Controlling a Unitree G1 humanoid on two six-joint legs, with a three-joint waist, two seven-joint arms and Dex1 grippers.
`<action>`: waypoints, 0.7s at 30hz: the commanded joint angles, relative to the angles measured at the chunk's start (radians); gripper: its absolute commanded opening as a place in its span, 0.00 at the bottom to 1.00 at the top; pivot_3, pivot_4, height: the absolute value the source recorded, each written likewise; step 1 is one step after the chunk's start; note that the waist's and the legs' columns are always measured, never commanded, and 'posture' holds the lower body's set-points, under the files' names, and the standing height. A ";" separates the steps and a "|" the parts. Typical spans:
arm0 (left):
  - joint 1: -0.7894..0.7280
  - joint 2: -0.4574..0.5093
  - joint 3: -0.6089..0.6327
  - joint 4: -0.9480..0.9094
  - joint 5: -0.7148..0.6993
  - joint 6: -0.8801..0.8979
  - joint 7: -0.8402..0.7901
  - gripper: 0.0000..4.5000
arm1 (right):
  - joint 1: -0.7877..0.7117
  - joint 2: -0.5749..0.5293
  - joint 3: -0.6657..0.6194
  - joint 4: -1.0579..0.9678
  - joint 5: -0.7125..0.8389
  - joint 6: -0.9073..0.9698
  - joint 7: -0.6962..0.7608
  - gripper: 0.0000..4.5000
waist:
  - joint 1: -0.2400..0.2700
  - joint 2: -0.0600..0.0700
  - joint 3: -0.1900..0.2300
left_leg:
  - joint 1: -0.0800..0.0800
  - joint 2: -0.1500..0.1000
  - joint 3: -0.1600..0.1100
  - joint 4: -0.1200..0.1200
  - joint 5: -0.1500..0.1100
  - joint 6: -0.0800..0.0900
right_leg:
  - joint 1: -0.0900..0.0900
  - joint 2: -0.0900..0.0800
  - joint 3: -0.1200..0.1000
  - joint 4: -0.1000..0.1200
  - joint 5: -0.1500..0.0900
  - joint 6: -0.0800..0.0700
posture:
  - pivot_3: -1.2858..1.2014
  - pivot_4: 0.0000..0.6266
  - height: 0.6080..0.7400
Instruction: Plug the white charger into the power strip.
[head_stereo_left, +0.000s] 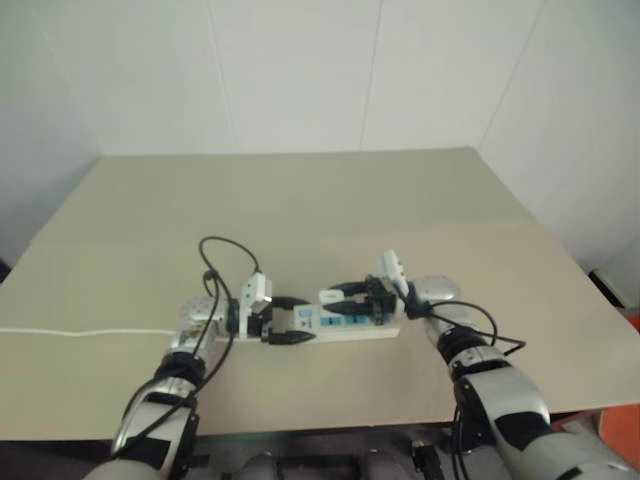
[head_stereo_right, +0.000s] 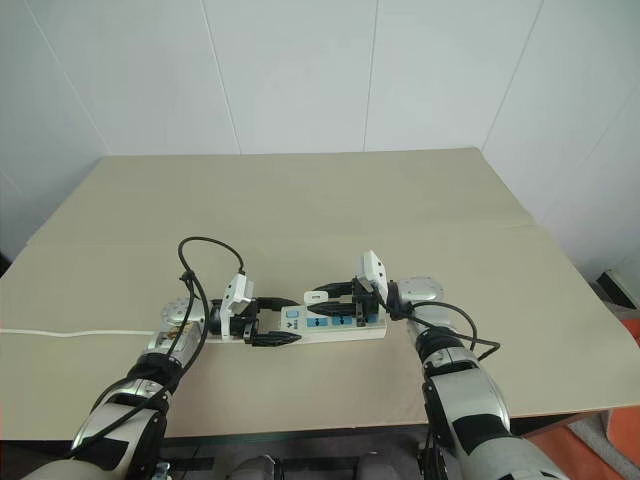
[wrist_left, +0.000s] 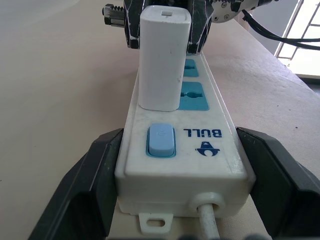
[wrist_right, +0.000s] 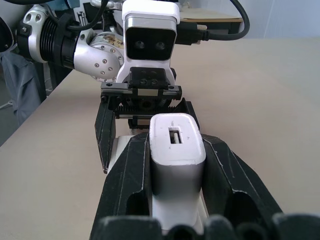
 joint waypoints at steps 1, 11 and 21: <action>0.011 0.033 0.007 -0.030 -0.015 0.001 -0.023 0.72 | 0.051 -0.074 0.021 0.070 -0.085 0.003 -0.010 0.51 | 0.001 -0.001 0.000 | 0.000 0.000 0.000 0.000 0.000 0.000 | 0.000 0.000 0.000 0.000 0.000 0.000 | 0.52 0.24 1.00; 0.019 0.020 0.017 -0.055 -0.035 0.034 0.014 0.80 | 0.053 -0.100 0.003 0.059 -0.080 -0.055 0.061 1.00 | -0.006 -0.004 -0.003 | 0.005 0.002 0.000 -0.004 0.000 0.000 | 0.003 0.002 0.000 -0.001 -0.003 0.000 | 0.52 0.24 1.00; 0.083 0.079 0.070 -0.316 -0.194 0.213 -0.065 0.99 | 0.000 -0.146 -0.034 0.026 -0.025 -0.054 0.094 1.00 | -0.004 -0.004 -0.002 | 0.004 0.002 0.000 -0.004 0.000 0.000 | 0.002 0.001 0.000 -0.001 -0.003 0.000 | 0.52 0.24 1.00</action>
